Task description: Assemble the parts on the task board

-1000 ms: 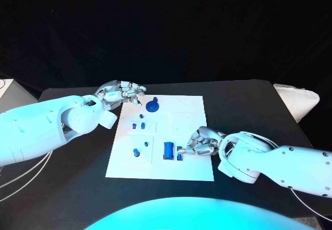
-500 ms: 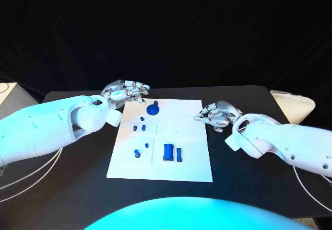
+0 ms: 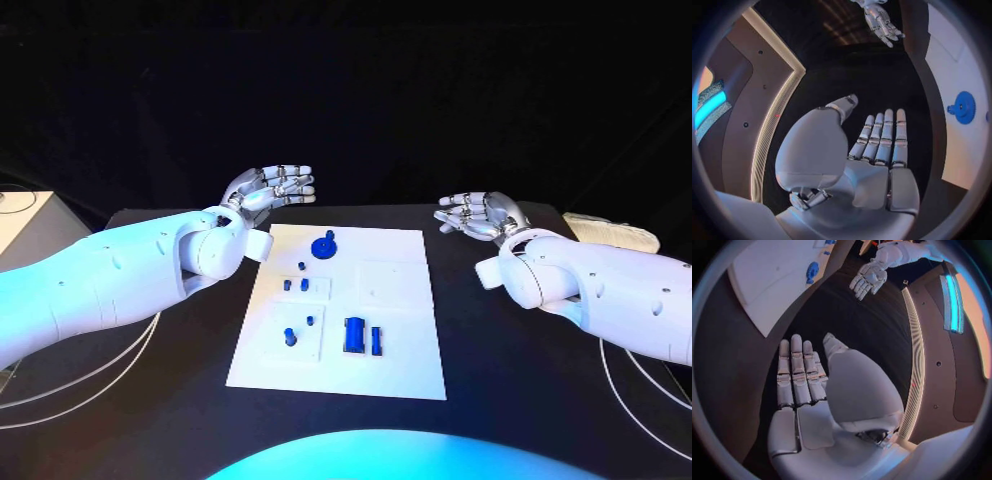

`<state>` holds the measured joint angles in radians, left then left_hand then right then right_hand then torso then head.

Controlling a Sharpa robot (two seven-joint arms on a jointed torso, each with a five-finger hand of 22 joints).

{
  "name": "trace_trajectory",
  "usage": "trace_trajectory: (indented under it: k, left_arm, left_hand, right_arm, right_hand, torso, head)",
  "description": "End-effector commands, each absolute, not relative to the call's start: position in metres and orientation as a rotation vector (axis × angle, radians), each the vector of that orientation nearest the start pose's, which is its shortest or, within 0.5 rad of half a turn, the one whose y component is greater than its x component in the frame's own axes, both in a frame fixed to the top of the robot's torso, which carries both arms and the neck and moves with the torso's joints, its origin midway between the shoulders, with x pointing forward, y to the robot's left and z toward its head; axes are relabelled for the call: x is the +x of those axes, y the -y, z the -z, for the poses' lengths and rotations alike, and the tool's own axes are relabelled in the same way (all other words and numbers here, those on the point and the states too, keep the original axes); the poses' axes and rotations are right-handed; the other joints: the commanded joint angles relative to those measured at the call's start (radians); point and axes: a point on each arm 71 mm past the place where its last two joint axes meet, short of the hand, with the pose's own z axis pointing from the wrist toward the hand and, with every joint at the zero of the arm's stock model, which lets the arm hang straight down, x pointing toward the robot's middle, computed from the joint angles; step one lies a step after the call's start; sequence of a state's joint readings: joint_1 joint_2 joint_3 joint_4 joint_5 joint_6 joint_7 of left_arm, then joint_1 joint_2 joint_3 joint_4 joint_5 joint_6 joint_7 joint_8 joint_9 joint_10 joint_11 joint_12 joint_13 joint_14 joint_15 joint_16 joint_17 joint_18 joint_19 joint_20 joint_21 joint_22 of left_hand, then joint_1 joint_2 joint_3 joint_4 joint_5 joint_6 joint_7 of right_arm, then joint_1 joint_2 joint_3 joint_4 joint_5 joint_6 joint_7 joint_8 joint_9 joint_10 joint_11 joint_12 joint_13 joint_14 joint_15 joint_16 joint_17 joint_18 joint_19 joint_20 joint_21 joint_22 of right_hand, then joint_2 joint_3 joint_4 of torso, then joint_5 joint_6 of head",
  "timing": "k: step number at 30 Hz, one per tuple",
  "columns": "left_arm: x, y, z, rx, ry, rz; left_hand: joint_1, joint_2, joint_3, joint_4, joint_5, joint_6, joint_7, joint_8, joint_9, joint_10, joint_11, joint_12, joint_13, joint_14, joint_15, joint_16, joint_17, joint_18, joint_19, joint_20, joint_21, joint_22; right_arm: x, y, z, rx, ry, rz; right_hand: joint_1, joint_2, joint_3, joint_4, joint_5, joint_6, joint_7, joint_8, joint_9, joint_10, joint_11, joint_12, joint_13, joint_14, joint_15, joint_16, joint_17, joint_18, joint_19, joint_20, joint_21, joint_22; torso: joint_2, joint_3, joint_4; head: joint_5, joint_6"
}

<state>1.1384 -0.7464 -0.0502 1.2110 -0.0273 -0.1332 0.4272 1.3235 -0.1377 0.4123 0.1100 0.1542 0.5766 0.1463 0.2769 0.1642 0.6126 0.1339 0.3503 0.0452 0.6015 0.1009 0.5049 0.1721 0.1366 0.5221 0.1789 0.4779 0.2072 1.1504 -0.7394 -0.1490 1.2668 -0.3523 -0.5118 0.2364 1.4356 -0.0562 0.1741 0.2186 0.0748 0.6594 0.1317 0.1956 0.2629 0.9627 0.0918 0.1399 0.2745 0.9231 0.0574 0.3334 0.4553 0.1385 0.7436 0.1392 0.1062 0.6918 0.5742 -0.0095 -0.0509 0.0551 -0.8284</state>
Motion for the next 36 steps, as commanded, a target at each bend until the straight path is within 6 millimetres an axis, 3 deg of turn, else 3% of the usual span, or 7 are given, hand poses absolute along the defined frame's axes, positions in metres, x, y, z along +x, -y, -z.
trace_trajectory:
  k: [1,6,7,8,9,20,36]
  left_arm:
    - [0.524,-0.248,0.230,-1.130,-1.435,1.493]
    - [0.518,-0.240,0.230,-1.142,-1.406,1.464]
    - [0.516,-0.238,0.231,-1.145,-1.398,1.456]
    - [0.514,-0.236,0.231,-1.149,-1.390,1.447]
    - [0.512,-0.234,0.231,-1.152,-1.381,1.438]
    - [0.477,-0.203,0.228,-1.197,-1.260,1.291]
    - [0.462,-0.192,0.224,-1.209,-1.218,1.229]
  left_hand:
    - [-0.420,0.138,-0.412,-0.110,-0.154,-0.577,-0.146,-0.277,-0.164,-0.613,-0.134,-0.350,-0.045,-0.602,-0.101,-0.505,-0.172,-0.137,-0.522,-0.179,-0.478,-0.207]
    - [-0.597,0.138,-0.412,-0.110,-0.154,-0.577,-0.146,-0.277,-0.164,-0.613,-0.134,-0.350,-0.045,-0.602,-0.101,-0.505,-0.172,-0.137,-0.522,-0.179,-0.478,-0.207]
    - [-1.323,0.138,-0.412,-0.110,-0.154,-0.577,-0.146,-0.277,-0.164,-0.613,-0.134,-0.350,-0.045,-0.602,-0.101,-0.505,-0.172,-0.137,-0.522,-0.179,-0.478,-0.207]
    - [-1.323,0.138,-0.412,-0.110,-0.154,-0.577,-0.146,-0.277,-0.164,-0.613,-0.134,-0.350,-0.045,-0.602,-0.101,-0.505,-0.172,-0.137,-0.522,-0.179,-0.478,-0.207]
    - [-1.323,0.138,-0.412,-0.110,-0.154,-0.577,-0.146,-0.277,-0.164,-0.613,-0.134,-0.350,-0.045,-0.602,-0.101,-0.505,-0.172,-0.137,-0.522,-0.179,-0.478,-0.207]
    - [-1.323,0.138,-0.412,-0.110,-0.154,-0.577,-0.146,-0.277,-0.164,-0.613,-0.134,-0.350,-0.045,-0.602,-0.101,-0.505,-0.172,-0.137,-0.522,-0.179,-0.478,-0.207]
    - [-1.323,0.138,-0.412,-0.110,-0.154,-0.577,-0.146,-0.277,-0.164,-0.613,-0.134,-0.350,-0.045,-0.602,-0.101,-0.505,-0.172,-0.137,-0.522,-0.179,-0.478,-0.207]
  right_arm:
    - [0.506,0.241,0.257,0.909,-1.560,-0.998]
    - [0.498,0.229,0.251,0.973,-1.485,-1.067]
    - [0.495,0.226,0.249,0.990,-1.465,-1.083]
    - [0.493,0.222,0.247,1.009,-1.442,-1.101]
    - [0.490,0.219,0.245,1.030,-1.418,-1.119]
    - [0.463,0.193,0.225,1.203,-1.225,-1.226]
    - [0.462,0.192,0.224,1.209,-1.218,-1.229]
  right_hand:
    - [-0.457,0.056,-0.174,-0.219,-0.075,-0.659,-0.132,-0.196,-0.263,-0.963,-0.092,-0.140,-0.275,-0.923,-0.057,-0.333,-0.455,-0.139,-0.744,-0.139,-0.106,-0.692]
    - [-0.648,0.056,-0.174,-0.219,-0.075,-0.659,-0.132,-0.196,-0.263,-0.963,-0.092,-0.140,-0.275,-0.923,-0.057,-0.333,-0.455,-0.139,-0.744,-0.139,-0.106,-0.692]
    - [-0.677,0.056,-0.174,-0.219,-0.075,-0.659,-0.132,-0.196,-0.263,-0.963,-0.092,-0.140,-0.275,-0.923,-0.057,-0.333,-0.455,-0.139,-0.744,-0.139,-0.106,-0.692]
    - [-0.706,0.056,-0.174,-0.219,-0.075,-0.659,-0.132,-0.196,-0.263,-0.963,-0.092,-0.140,-0.275,-0.923,-0.057,-0.333,-0.455,-0.139,-0.744,-0.139,-0.106,-0.692]
    - [-1.436,0.056,-0.174,-0.219,-0.075,-0.659,-0.132,-0.196,-0.263,-0.963,-0.092,-0.140,-0.275,-0.923,-0.057,-0.333,-0.455,-0.139,-0.744,-0.139,-0.106,-0.692]
    - [-1.436,0.056,-0.174,-0.219,-0.075,-0.659,-0.132,-0.196,-0.263,-0.963,-0.092,-0.140,-0.275,-0.923,-0.057,-0.333,-0.455,-0.139,-0.744,-0.139,-0.106,-0.692]
    - [-1.436,0.056,-0.174,-0.219,-0.075,-0.659,-0.132,-0.196,-0.263,-0.963,-0.092,-0.140,-0.275,-0.923,-0.057,-0.333,-0.455,-0.139,-0.744,-0.139,-0.106,-0.692]
  torso:
    - [0.000,-0.0007,0.0018]
    - [-0.005,0.0010,0.0100]
    - [-0.006,0.0015,0.0122]
    - [-0.008,0.0020,0.0146]
    - [-0.009,0.0025,0.0173]
    - [-0.028,0.0087,0.0469]
    - [-0.030,0.0095,0.0509]
  head:
    - [-0.003,0.005]
    - [-0.012,0.042]
    - [-0.014,0.052]
    - [-0.017,0.063]
    - [-0.020,0.075]
    - [-0.051,0.210]
    - [-0.055,0.228]
